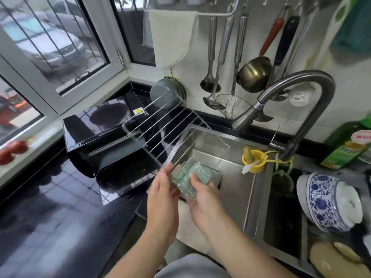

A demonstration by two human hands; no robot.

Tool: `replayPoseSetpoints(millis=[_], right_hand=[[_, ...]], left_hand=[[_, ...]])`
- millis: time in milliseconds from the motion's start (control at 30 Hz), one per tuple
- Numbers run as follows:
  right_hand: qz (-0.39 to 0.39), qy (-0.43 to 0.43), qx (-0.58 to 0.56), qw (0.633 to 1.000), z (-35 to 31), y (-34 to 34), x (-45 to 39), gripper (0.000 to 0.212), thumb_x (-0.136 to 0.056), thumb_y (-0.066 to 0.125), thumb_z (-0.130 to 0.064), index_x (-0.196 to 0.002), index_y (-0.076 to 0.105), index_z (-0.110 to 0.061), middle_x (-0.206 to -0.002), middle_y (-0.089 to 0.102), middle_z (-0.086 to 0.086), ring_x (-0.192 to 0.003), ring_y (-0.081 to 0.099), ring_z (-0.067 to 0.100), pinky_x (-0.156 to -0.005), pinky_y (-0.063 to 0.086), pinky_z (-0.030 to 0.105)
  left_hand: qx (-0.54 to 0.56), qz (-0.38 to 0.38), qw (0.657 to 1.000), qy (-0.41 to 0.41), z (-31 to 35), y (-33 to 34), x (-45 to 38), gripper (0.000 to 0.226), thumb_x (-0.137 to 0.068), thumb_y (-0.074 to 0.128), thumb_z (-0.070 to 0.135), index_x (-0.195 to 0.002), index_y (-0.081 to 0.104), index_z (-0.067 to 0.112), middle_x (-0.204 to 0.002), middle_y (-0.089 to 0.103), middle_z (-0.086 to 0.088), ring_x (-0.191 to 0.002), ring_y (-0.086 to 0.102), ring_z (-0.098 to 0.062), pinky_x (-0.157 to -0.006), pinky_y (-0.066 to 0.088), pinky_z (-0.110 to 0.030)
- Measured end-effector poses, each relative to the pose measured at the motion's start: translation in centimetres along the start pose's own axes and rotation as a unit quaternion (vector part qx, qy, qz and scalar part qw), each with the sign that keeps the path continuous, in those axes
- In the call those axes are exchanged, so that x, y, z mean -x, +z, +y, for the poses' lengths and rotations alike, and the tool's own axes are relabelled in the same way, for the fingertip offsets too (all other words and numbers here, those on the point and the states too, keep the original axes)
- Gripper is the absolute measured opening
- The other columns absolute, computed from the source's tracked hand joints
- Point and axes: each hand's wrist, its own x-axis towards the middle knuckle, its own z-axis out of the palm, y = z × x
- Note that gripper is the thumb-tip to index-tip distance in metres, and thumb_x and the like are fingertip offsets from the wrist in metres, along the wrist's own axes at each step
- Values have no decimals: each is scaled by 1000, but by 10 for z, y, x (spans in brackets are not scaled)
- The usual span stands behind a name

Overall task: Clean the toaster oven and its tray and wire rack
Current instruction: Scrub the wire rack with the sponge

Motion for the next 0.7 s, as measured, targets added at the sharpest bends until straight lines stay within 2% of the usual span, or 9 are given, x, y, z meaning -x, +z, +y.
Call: replayPoseSetpoints(millis=[100, 200, 300, 367, 400, 467, 533, 633, 700], right_hand=[[1, 21, 36, 999, 23, -3, 18, 22, -93, 66, -3, -114, 60, -7, -96, 77, 10, -85, 76, 23, -61, 60, 31], [-16, 54, 37, 998, 28, -1, 21, 23, -90, 67, 3, -112, 63, -3, -96, 77, 16, -82, 76, 27, -60, 60, 33], [28, 11, 41, 999, -5, -3, 4, 30, -88, 71, 0, -116, 61, 1, -102, 75, 18, -82, 76, 26, -62, 60, 34], [29, -15, 85, 996, -45, -11, -11, 32, -88, 71, 1, -119, 59, 2, -105, 74, 18, -84, 75, 26, -60, 60, 35], [0, -11, 146, 989, -63, -14, -15, 31, -89, 70, 1, -118, 61, 2, -109, 73, 20, -91, 75, 30, -63, 61, 39], [-81, 6, 307, 948, -88, -19, -20, 29, -89, 68, 2, -118, 64, 0, -114, 71, 22, -105, 70, 37, -79, 61, 46], [-141, 5, 405, 903, -97, -21, -22, 26, -88, 69, 4, -113, 67, -3, -108, 74, 18, -100, 72, 32, -82, 60, 41], [-220, 78, 463, 855, -96, -21, -20, 18, -87, 69, 6, -102, 68, -5, -97, 75, 12, -91, 73, 25, -73, 58, 31], [-212, 105, 445, 864, -94, -20, -20, 19, -88, 68, 5, -105, 67, 0, -100, 75, 16, -93, 73, 29, -74, 59, 35]], left_hand=[[-1, 63, 997, 35, 16, -3, -13, 36, -112, 35, 39, -130, 62, 23, -126, 75, 3, -121, 69, -14, -100, 50, -40], [28, 94, 995, 17, 30, -10, -28, 38, -114, 33, 32, -126, 60, 9, -116, 78, -8, -110, 75, -26, -95, 55, -43], [-7, 100, 995, 10, 39, -21, -38, 37, -114, 35, 28, -116, 63, 4, -107, 79, -13, -95, 79, -29, -81, 61, -36], [-10, 82, 997, -3, 48, -34, -44, 39, -114, 37, 30, -116, 65, 3, -105, 79, -15, -86, 80, -28, -70, 63, -29], [-10, 71, 997, -16, 52, -41, -48, 41, -114, 38, 32, -116, 65, 2, -104, 79, -16, -84, 79, -28, -67, 63, -28], [-13, 54, 997, -50, 59, -54, -56, 43, -113, 38, 33, -117, 65, 0, -100, 79, -18, -82, 79, -29, -65, 63, -28], [-22, 32, 997, -74, 63, -61, -62, 43, -113, 40, 33, -116, 66, -2, -90, 79, -16, -77, 79, -29, -70, 66, -33], [-41, -4, 994, -98, 64, -61, -69, 41, -112, 44, 30, -114, 64, -6, -86, 77, -12, -52, 68, -18, -80, 66, -43], [-47, -19, 992, -113, 64, -59, -71, 39, -112, 45, 27, -113, 62, -8, -83, 76, -13, -44, 61, -15, -78, 66, -44]])
